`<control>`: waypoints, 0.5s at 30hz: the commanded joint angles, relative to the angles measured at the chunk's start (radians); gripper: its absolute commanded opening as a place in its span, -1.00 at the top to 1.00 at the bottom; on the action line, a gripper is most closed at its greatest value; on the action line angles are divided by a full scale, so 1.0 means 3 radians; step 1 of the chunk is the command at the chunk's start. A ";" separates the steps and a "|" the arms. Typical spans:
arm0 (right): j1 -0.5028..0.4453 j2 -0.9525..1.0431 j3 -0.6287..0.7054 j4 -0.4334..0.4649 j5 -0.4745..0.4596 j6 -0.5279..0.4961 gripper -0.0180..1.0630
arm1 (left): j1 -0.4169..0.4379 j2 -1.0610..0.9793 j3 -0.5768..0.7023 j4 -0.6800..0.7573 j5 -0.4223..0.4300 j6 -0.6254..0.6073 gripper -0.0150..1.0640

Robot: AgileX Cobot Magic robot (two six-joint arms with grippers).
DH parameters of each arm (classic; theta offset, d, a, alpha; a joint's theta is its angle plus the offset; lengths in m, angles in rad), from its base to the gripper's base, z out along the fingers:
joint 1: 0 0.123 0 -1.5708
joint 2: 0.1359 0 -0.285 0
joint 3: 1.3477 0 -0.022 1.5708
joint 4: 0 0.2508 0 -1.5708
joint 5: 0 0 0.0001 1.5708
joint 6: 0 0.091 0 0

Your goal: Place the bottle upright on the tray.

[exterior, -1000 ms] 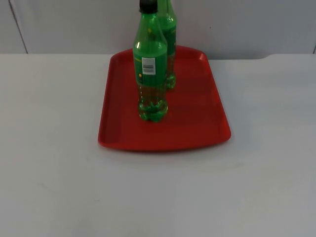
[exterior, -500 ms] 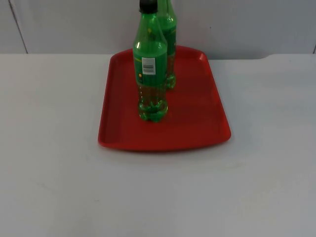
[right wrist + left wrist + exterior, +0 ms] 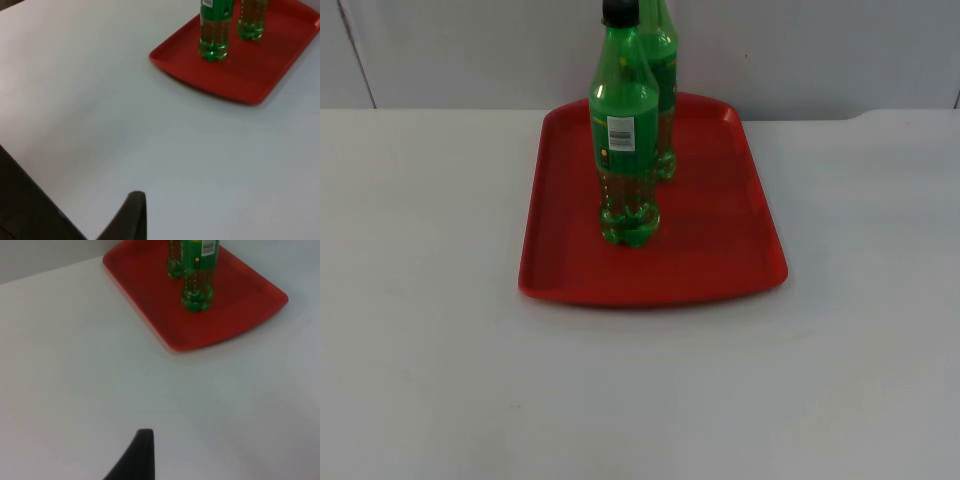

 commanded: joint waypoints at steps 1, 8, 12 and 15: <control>-0.0021 -0.0010 0.0019 0.0001 -0.0005 0.0008 -0.98 | -0.0023 -0.0016 0.0015 0.0030 -0.0030 -0.0013 -0.98; -0.0339 -0.0010 0.0019 0.0003 -0.0005 0.0008 -0.98 | -0.0023 -0.0016 0.0015 0.0030 -0.0030 -0.0013 -0.98; -0.0511 -0.0010 0.0019 0.0003 -0.0005 0.0008 -0.98 | -0.0023 -0.0016 0.0015 0.0030 -0.0030 -0.0013 -0.98; -0.0622 -0.0010 0.0019 0.0003 -0.0005 0.0008 -0.98 | -0.0023 -0.0016 0.0015 0.0030 -0.0030 -0.0013 -0.98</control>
